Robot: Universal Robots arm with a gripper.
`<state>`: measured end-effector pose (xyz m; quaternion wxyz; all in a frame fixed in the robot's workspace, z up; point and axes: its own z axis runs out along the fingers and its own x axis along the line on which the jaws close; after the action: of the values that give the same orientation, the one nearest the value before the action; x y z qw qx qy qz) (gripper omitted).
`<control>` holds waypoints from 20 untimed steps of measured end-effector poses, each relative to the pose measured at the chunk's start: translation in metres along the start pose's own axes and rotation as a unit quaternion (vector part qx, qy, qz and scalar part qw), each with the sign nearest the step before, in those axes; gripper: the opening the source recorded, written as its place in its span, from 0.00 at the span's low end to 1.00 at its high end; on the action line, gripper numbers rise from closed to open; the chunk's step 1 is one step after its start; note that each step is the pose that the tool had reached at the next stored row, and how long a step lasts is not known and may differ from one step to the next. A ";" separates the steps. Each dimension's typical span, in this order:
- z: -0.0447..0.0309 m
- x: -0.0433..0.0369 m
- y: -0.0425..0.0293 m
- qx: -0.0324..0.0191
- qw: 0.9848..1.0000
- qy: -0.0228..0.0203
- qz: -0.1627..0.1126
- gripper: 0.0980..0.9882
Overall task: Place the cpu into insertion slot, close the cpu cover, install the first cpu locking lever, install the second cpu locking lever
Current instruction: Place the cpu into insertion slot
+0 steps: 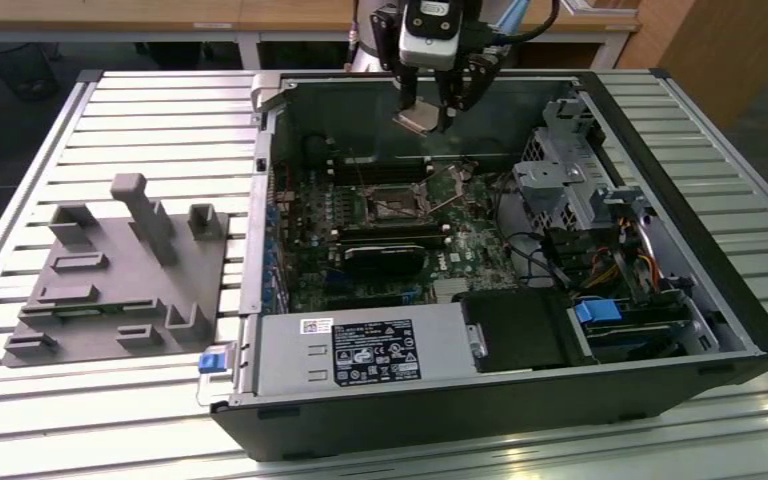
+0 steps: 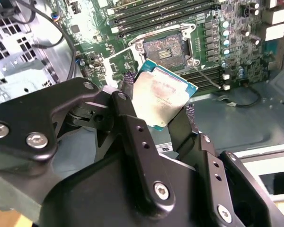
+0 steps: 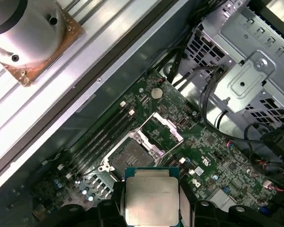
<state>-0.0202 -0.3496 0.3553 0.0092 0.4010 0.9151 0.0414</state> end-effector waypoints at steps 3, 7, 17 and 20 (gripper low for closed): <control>0.0004 0.0000 0.0000 0.000 1.000 -0.001 0.017 0.50; 0.0010 0.0000 -0.0001 -0.001 0.999 -0.003 0.038 0.50; 0.0022 0.0000 -0.0001 -0.001 0.996 -0.008 0.090 0.50; 0.0026 0.0001 -0.0001 -0.001 0.995 -0.009 0.104 0.50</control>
<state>-0.0202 -0.3494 0.3528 0.0136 0.4942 0.8684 0.0399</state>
